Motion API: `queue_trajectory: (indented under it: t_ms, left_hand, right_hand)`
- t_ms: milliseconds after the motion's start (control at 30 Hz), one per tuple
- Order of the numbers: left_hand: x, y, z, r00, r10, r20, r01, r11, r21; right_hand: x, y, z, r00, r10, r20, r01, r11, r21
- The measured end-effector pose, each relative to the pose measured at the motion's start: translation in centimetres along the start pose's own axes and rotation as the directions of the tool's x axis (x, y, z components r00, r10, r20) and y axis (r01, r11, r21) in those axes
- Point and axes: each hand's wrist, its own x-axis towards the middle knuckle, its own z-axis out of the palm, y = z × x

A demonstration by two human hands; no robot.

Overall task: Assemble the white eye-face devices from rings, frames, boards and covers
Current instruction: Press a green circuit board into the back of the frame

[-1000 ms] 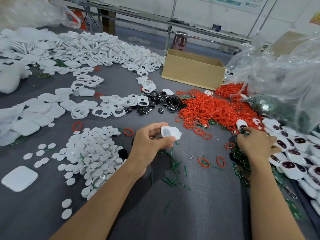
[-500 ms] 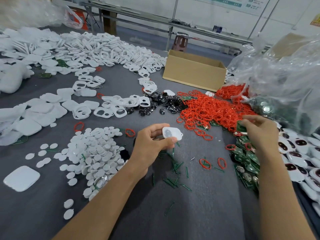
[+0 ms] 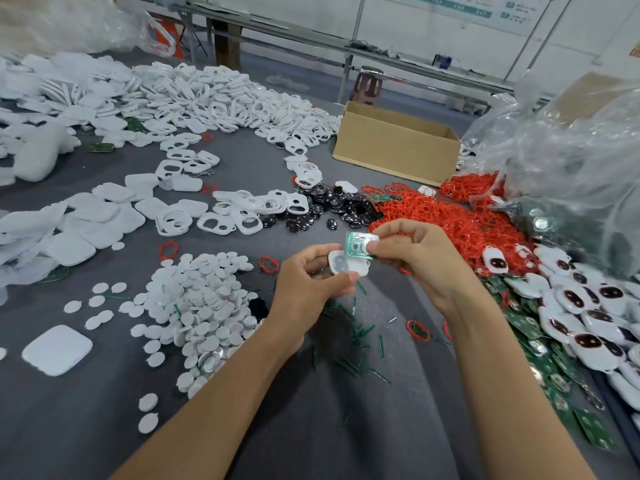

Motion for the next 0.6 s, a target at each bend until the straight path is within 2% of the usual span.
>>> queue_trajectory:
  t_ms: [167,600]
  left_hand:
    - [0.0,0.0,0.1,1.0,0.022,-0.004,-0.022,1.0,-0.002]
    - [0.0,0.0,0.0,1.0,0.017,-0.018,-0.017,1.0,0.009]
  right_hand:
    - [-0.1,0.4,1.1,0.999,0.02,0.042,-0.016,0.997,-0.078]
    - [0.0,0.7,1.2,0.999,-0.054,0.0,0.053,0.979,-0.195]
